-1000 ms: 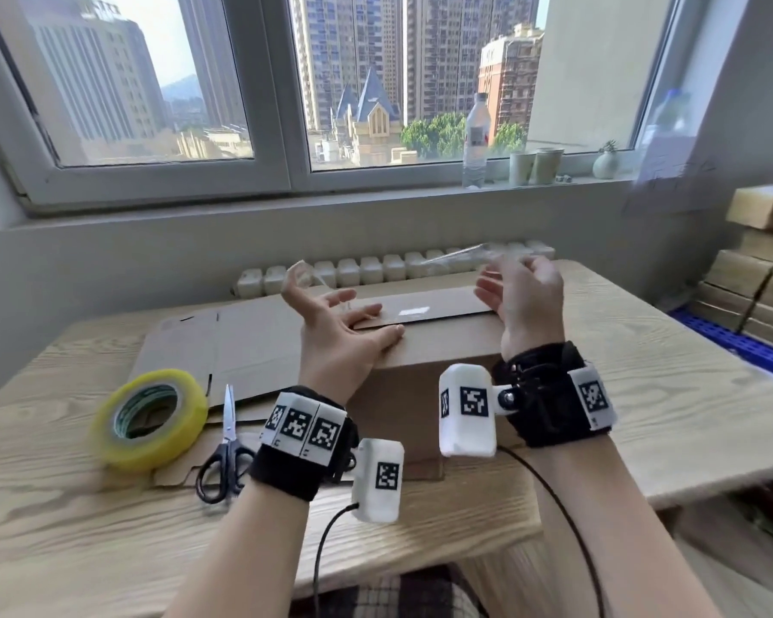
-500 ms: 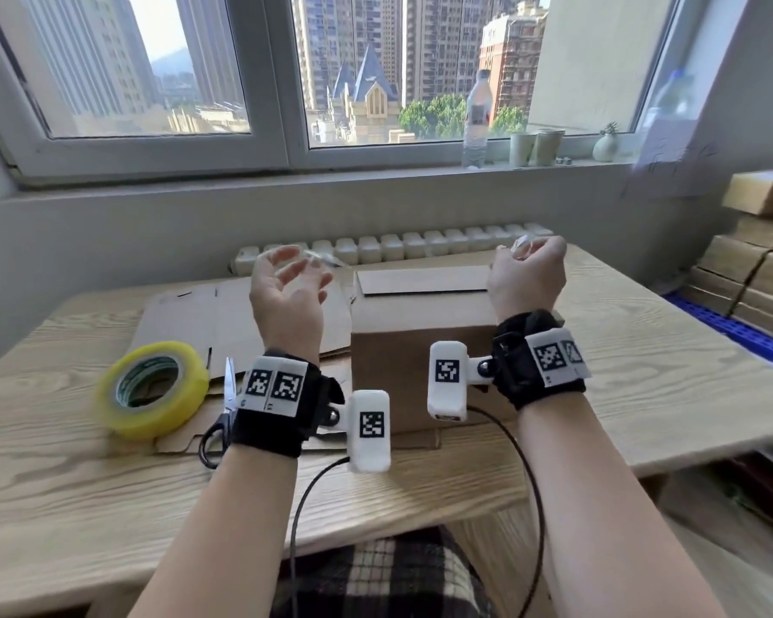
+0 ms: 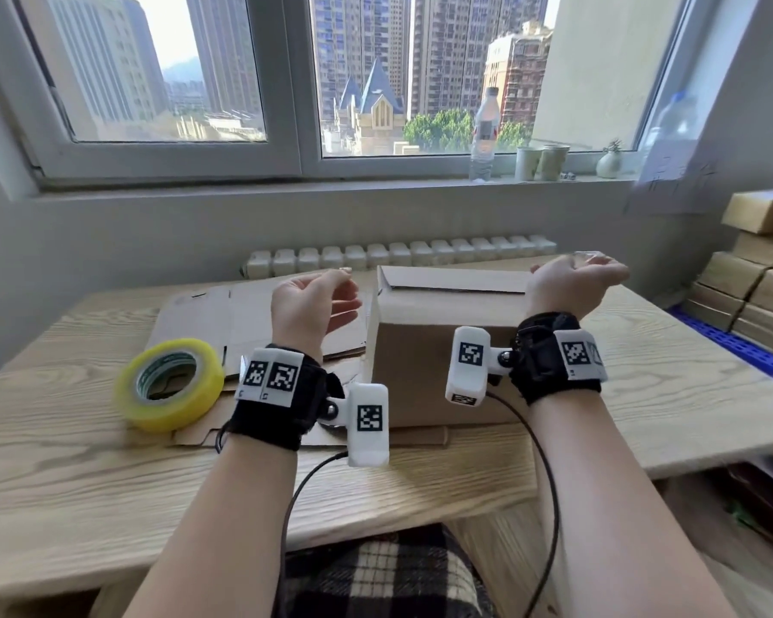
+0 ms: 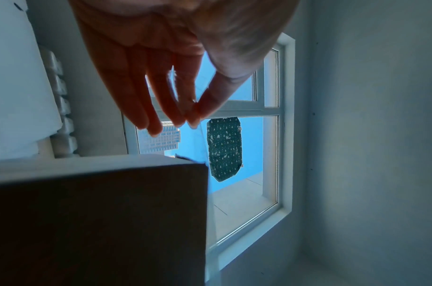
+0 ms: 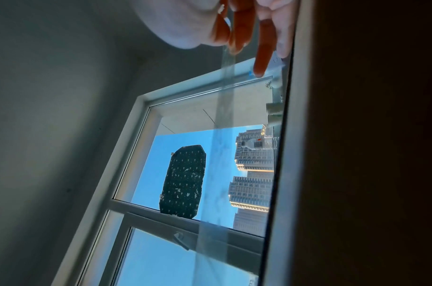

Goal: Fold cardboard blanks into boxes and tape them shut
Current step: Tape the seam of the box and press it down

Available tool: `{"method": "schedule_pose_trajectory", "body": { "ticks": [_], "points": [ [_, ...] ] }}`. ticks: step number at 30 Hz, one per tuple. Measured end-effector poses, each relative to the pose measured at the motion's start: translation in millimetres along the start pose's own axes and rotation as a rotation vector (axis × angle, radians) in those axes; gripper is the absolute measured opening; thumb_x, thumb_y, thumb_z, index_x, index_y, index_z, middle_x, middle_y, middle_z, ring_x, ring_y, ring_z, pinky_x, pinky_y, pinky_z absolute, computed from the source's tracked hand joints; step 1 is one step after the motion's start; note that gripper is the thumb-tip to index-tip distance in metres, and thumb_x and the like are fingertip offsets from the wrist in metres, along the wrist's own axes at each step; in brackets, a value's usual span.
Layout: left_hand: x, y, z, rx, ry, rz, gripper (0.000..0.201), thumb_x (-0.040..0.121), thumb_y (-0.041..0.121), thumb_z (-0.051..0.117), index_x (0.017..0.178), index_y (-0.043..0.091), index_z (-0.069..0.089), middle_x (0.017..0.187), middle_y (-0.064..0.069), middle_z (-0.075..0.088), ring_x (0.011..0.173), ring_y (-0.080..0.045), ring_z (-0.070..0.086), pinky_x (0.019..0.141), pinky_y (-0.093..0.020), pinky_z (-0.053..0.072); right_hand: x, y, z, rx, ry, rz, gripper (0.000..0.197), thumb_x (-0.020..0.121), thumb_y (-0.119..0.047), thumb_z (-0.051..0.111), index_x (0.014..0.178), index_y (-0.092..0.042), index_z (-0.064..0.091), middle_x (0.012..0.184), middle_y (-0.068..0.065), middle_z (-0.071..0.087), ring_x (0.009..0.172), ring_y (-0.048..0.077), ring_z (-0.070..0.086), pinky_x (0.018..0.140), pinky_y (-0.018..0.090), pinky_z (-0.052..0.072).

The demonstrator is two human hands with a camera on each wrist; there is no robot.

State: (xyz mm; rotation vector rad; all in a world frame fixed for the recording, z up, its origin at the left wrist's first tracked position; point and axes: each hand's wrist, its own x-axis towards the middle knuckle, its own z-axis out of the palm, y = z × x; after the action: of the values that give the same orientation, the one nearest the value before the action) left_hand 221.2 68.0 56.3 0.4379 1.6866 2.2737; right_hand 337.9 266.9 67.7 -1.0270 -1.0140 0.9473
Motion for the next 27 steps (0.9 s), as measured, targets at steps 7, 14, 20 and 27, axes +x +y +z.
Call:
{"method": "schedule_pose_trajectory", "body": {
  "ticks": [7,14,20,27],
  "points": [
    [-5.4,-8.1,21.0,-0.098,0.003,0.117,0.010,0.089,0.005,0.065,0.087,0.012,0.060,0.097,-0.011,0.071,0.089,-0.015,0.068,0.083,-0.027,0.053,-10.4,-6.2,-7.1,-0.181,-0.153,-0.036,0.024,0.092,0.001,0.038,0.104,-0.015,0.024,0.088,-0.009,0.047,0.089,0.030,0.056,0.088,0.038,0.045],
    [-2.0,-30.7,35.3,0.201,-0.065,0.277,0.054,0.072,-0.006,0.080,0.101,0.024,0.046,0.107,-0.004,0.062,0.103,-0.015,0.066,0.095,-0.032,0.054,-5.0,5.2,-9.3,-0.318,-0.315,-0.158,0.035,0.085,0.004,0.043,0.112,-0.014,0.030,0.113,0.012,0.057,0.099,0.034,0.060,0.084,0.038,0.044],
    [2.6,-38.2,34.8,0.132,-0.049,0.241,0.063,0.070,-0.008,0.081,0.113,0.016,0.041,0.106,-0.001,0.059,0.103,-0.013,0.066,0.098,-0.034,0.052,3.9,16.4,-22.9,-0.323,-0.376,-0.360,0.038,0.089,0.002,0.058,0.116,-0.009,0.033,0.117,0.011,0.059,0.097,0.032,0.065,0.084,0.039,0.051],
    [4.5,-40.9,33.4,0.143,-0.057,0.268,0.065,0.070,-0.004,0.083,0.116,0.016,0.041,0.111,-0.002,0.059,0.105,-0.011,0.065,0.099,-0.030,0.051,19.8,13.6,-32.2,-0.297,-0.472,-0.280,0.040,0.092,-0.008,0.062,0.116,-0.009,0.030,0.103,0.010,0.055,0.098,0.034,0.063,0.093,0.046,0.049]
  ]
}}
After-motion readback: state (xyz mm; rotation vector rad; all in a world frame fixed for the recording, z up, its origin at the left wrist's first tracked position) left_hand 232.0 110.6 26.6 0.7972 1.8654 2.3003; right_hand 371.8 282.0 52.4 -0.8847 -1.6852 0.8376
